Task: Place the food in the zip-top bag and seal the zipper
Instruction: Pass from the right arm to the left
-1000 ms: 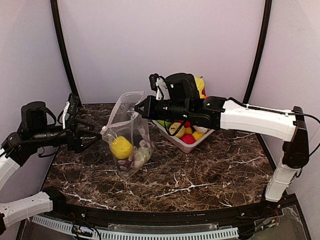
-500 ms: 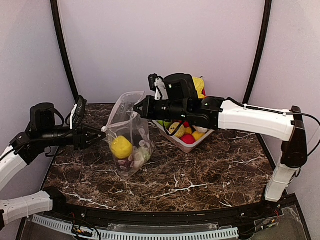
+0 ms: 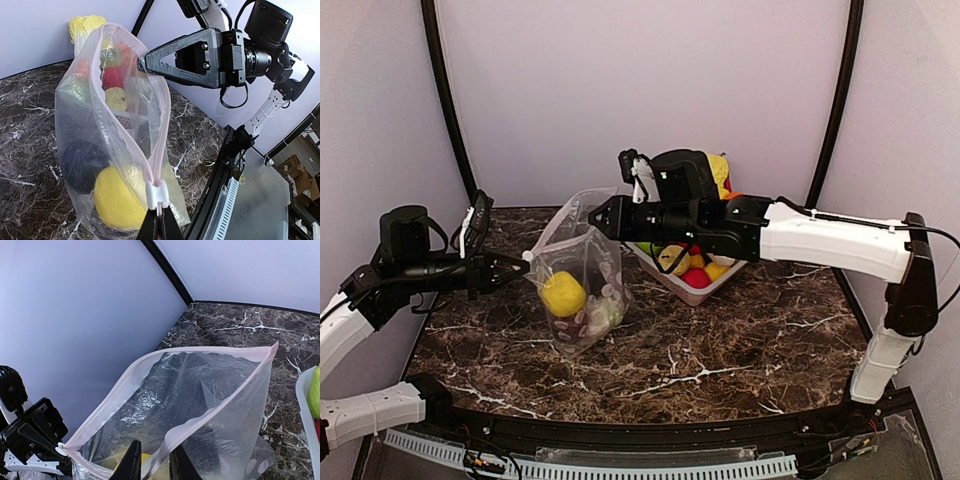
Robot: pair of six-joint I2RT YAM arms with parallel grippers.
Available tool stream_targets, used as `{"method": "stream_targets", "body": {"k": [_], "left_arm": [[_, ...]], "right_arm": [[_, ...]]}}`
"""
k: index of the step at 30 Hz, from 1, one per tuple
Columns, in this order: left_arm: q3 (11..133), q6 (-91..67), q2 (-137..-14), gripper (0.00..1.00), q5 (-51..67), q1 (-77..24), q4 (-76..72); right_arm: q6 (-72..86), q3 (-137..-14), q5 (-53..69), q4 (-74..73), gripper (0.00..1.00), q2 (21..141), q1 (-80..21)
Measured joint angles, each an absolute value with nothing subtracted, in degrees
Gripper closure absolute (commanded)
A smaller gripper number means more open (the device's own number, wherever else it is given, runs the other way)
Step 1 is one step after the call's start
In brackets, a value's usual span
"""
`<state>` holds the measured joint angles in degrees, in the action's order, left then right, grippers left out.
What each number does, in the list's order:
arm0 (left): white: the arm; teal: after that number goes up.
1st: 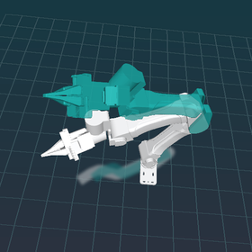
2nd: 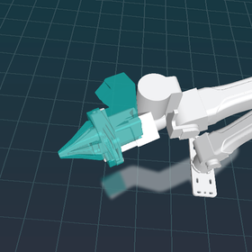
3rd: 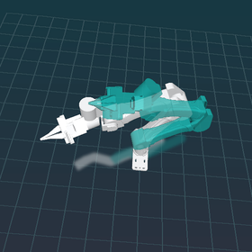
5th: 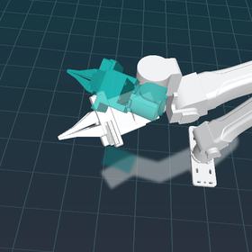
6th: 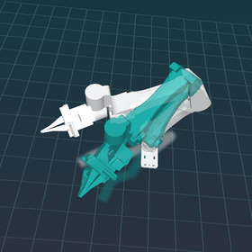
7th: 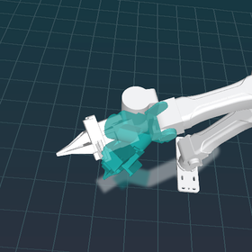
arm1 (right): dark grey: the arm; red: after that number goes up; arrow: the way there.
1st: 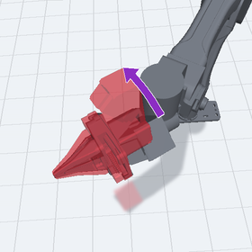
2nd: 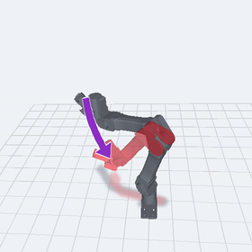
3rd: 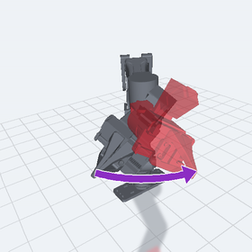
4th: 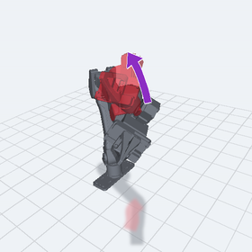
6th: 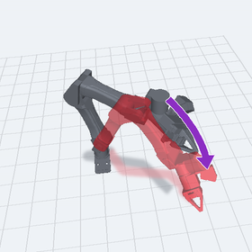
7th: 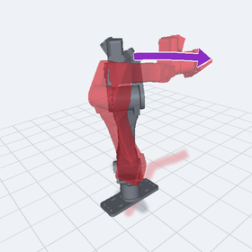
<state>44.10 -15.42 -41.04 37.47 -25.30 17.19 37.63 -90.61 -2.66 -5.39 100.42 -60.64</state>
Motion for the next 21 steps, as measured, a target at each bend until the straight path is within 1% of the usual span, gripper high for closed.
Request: {"method": "stream_targets", "body": {"k": [1, 3, 7, 12, 14, 17, 21], "left_arm": [[44.12, -15.33, -41.17, 0.99, 37.50, -25.30, 17.19], [44.40, -14.85, -41.78, 0.99, 37.65, -25.30, 17.26], [46.68, -12.45, -43.77, 0.99, 38.35, -25.30, 17.67], [49.89, -7.75, -47.03, 0.99, 40.16, -25.30, 17.82], [50.92, -5.76, -48.75, 0.99, 41.25, -25.30, 17.74], [52.01, -2.72, -51.27, 0.99, 43.13, -25.30, 17.45], [51.99, 0.51, -52.71, 0.99, 45.12, -25.30, 16.01]], "right_arm": [[37.23, -90.13, -2.83, -5.50, 0.58, 100.07, -60.53], [35.38, -89.27, -3.14, -6.13, 0.47, 99.26, -60.16], [31.88, -88.29, -3.55, -8.47, 0.30, 96.90, -58.85], [27.64, -88.16, -4.60, -13.69, 0.13, 92.53, -57.21], [26.76, -87.79, -4.45, -14.81, 0.08, 90.74, -56.21], [24.95, -86.80, -3.09, -16.49, 0.04, 87.53, -54.11], [22.74, -86.67, 1.34, -18.24, 0.04, 85.49, -49.60]]}}
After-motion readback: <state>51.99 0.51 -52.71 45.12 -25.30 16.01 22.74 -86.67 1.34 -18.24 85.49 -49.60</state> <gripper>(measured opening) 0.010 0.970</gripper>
